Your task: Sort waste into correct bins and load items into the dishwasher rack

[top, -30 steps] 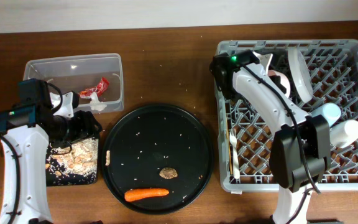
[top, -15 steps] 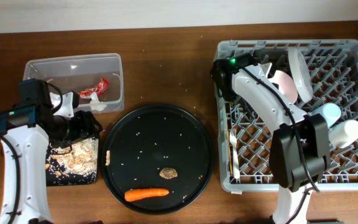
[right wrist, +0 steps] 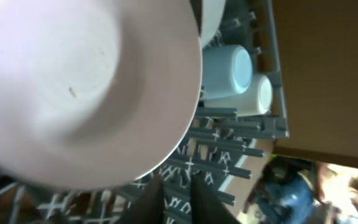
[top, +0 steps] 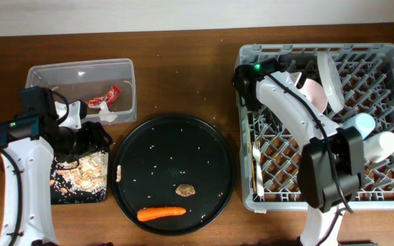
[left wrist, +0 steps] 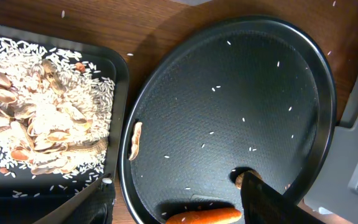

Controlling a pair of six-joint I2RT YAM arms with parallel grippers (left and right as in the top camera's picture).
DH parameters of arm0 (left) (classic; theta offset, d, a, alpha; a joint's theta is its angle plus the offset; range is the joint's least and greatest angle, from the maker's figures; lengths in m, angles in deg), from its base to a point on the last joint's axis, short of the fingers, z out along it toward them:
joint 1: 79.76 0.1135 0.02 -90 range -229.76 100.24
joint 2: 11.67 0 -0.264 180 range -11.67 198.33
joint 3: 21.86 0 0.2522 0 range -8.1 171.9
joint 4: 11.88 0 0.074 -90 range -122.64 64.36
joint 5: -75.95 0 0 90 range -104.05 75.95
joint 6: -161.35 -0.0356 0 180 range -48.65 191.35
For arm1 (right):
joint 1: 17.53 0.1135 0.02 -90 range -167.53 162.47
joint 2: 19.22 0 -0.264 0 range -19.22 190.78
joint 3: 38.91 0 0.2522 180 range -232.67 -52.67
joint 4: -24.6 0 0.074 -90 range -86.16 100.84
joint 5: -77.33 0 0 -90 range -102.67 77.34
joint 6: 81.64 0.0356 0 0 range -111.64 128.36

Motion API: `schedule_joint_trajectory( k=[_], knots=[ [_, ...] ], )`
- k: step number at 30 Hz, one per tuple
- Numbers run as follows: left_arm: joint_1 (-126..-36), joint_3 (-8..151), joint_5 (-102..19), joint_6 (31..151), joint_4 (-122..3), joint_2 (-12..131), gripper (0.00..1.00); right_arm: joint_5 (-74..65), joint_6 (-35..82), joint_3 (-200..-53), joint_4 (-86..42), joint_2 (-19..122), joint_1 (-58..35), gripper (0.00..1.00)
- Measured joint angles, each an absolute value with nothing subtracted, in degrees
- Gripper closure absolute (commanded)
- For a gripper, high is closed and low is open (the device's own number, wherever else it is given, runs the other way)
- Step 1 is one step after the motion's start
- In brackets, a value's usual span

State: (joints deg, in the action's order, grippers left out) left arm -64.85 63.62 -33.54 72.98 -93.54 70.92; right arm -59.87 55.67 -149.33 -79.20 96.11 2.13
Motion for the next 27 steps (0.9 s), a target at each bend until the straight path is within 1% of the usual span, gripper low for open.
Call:
schedule_joint_trajectory(
  k=[2,3,4,7,8,11,14,22,26,27],
  knots=[
    [-64.8,63.6,-33.5,73.0,-93.5,70.9,0.36,-57.5,52.1,-150.4,-76.1,93.9,2.1,0.64],
    [-64.8,63.6,-33.5,73.0,-93.5,70.9,0.36,-55.6,48.8,-150.9,-73.8,92.7,2.1,0.61],
    [-64.8,63.6,-33.5,73.0,-93.5,70.9,0.36,-52.4,45.0,-151.5,-71.1,91.3,2.1,0.60],
    [-64.8,63.6,-33.6,73.0,-93.5,70.9,0.36,-43.6,35.1,-152.0,-66.9,89.2,2.1,0.40],
    [-64.8,63.6,-33.5,73.0,-93.5,70.9,0.36,-40.8,32.3,-152.0,-65.8,89.2,2.1,0.39],
    [-64.8,63.6,-33.5,73.0,-93.5,70.9,0.36,-34.8,27.3,-152.0,-64.4,89.3,1.9,0.38],
    [-64.8,63.6,-33.5,73.0,-93.5,70.9,0.36,-31.8,24.5,-152.0,-63.9,89.3,0.9,0.39],
    [-64.8,63.6,-33.6,73.0,-93.5,70.9,0.36,-28.8,22.7,-152.0,-62.1,90.1,-6.2,0.39],
    [-64.8,63.6,-33.5,73.0,-93.5,70.9,0.36,-25.9,20.5,-151.8,-60.9,91.0,-7.1,0.39],
    [-64.8,63.6,-33.5,73.0,-93.5,70.9,0.36,-25.4,20.1,-151.5,-60.5,91.1,-7.1,0.43]
  ],
)
